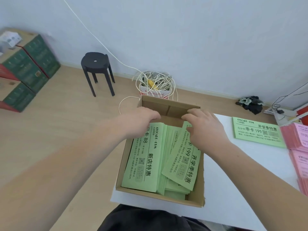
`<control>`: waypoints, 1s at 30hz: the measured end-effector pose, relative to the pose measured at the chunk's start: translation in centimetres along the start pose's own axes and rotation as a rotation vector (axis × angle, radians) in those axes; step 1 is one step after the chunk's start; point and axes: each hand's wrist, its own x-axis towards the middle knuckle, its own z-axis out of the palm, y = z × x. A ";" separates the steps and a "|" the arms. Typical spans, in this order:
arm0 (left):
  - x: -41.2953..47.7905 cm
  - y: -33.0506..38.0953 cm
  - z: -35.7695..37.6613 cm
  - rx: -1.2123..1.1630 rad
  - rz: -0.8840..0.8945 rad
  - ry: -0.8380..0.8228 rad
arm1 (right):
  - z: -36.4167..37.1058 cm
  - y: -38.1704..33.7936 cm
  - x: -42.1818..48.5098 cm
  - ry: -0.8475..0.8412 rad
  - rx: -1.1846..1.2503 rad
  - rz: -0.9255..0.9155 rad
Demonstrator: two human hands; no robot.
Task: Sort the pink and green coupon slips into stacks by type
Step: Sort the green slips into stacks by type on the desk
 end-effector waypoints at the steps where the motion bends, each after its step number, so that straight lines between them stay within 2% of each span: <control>1: 0.5 0.2 0.3 0.047 0.014 -0.047 | 0.5 0.0 -0.3 0.013 0.064 -0.013; 5: 1.8 1.4 0.7 0.253 0.036 -0.173 | 1.6 0.0 -1.9 0.097 0.340 -0.056; 8: 2.1 1.8 0.7 0.237 0.036 -0.213 | 2.6 -0.1 -3.0 0.195 0.327 -0.186; 14: 0.6 1.1 0.5 0.230 0.092 -0.051 | 3.4 0.0 -3.5 0.228 0.298 -0.143; 18: -2.1 -0.3 -0.2 0.002 0.222 0.069 | 3.0 -0.8 -3.7 0.127 0.374 -0.113; 21: -5.5 -1.5 -0.2 -0.237 0.238 0.039 | 1.6 -1.8 -4.1 0.021 0.450 -0.088; 25: -8.8 -2.4 -0.1 -0.333 0.208 -0.001 | 0.5 -2.6 -4.0 -0.112 0.486 -0.040; 30: -8.2 -2.2 0.3 -0.391 0.188 0.091 | 0.5 -4.0 -4.0 -0.353 0.662 -0.048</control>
